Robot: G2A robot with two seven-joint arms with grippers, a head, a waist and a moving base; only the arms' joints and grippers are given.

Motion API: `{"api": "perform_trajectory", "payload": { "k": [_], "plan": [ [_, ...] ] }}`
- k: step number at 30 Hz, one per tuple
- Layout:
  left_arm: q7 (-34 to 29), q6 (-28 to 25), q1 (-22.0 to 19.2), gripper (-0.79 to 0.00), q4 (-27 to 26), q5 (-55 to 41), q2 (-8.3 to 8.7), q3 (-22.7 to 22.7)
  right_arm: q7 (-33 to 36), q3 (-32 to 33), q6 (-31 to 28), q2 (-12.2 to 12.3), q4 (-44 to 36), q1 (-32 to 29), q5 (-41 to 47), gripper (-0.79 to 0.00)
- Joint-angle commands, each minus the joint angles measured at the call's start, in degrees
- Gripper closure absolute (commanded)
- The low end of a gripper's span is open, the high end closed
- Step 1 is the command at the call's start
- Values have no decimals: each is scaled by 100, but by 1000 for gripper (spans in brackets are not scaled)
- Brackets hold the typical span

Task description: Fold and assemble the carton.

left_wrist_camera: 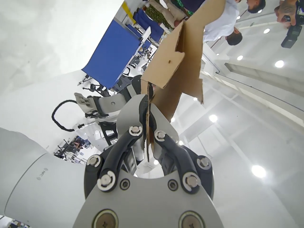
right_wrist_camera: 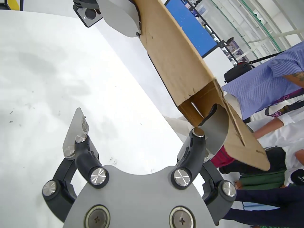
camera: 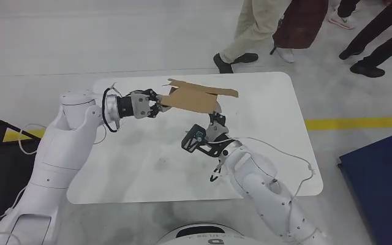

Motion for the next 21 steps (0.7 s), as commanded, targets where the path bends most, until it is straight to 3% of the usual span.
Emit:
{"api": "perform_trajectory", "payload": {
  "k": [1, 6, 15, 21],
  "plan": [
    [-34, 55, 32, 0, 58, -63, 8, -8, 21, 1, -102, 4, -1, 21, -51, -785],
    [-104, 131, 69, 0, 140, -139, 29, -11, 68, -35, -579, 24, -72, 59, -114, -763],
    [-189, 136, 54, 0, 273, -338, 32, 50, 57, 29, -1242, 52, -235, 82, 258, -566],
    [-160, -24, 27, 0, 321, -400, 31, 55, 224, 278, -989, 54, -236, 30, 557, -508]
  ]
}}
